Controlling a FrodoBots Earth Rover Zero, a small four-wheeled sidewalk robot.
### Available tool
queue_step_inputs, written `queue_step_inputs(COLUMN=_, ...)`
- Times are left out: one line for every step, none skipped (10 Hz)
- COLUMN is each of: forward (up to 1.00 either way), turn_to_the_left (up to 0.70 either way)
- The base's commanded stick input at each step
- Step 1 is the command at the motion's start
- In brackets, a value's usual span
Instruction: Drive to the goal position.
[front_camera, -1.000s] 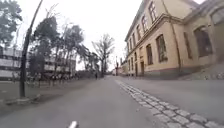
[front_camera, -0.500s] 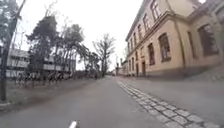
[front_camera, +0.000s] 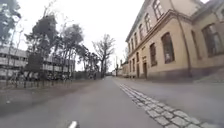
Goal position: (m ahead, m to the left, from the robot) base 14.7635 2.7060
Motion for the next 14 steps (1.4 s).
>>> queue_step_inputs(forward=1.0, turn_to_the_left=0.01)
queue_step_inputs(forward=1.0, turn_to_the_left=0.01)
queue_step_inputs(forward=1.0, turn_to_the_left=0.01)
queue_step_inputs(forward=1.0, turn_to_the_left=0.01)
queue_step_inputs(forward=1.0, turn_to_the_left=0.01)
queue_step_inputs(forward=1.0, turn_to_the_left=0.01)
queue_step_inputs(forward=1.0, turn_to_the_left=0.01)
queue_step_inputs(forward=1.0, turn_to_the_left=0.01)
queue_step_inputs(forward=1.0, turn_to_the_left=0.01)
queue_step_inputs(forward=1.0, turn_to_the_left=0.01)
queue_step_inputs(forward=1.0, turn_to_the_left=0.01)
queue_step_inputs(forward=1.0, turn_to_the_left=0.01)
queue_step_inputs(forward=1.0, turn_to_the_left=0.01)
queue_step_inputs(forward=1.0, turn_to_the_left=0.01)
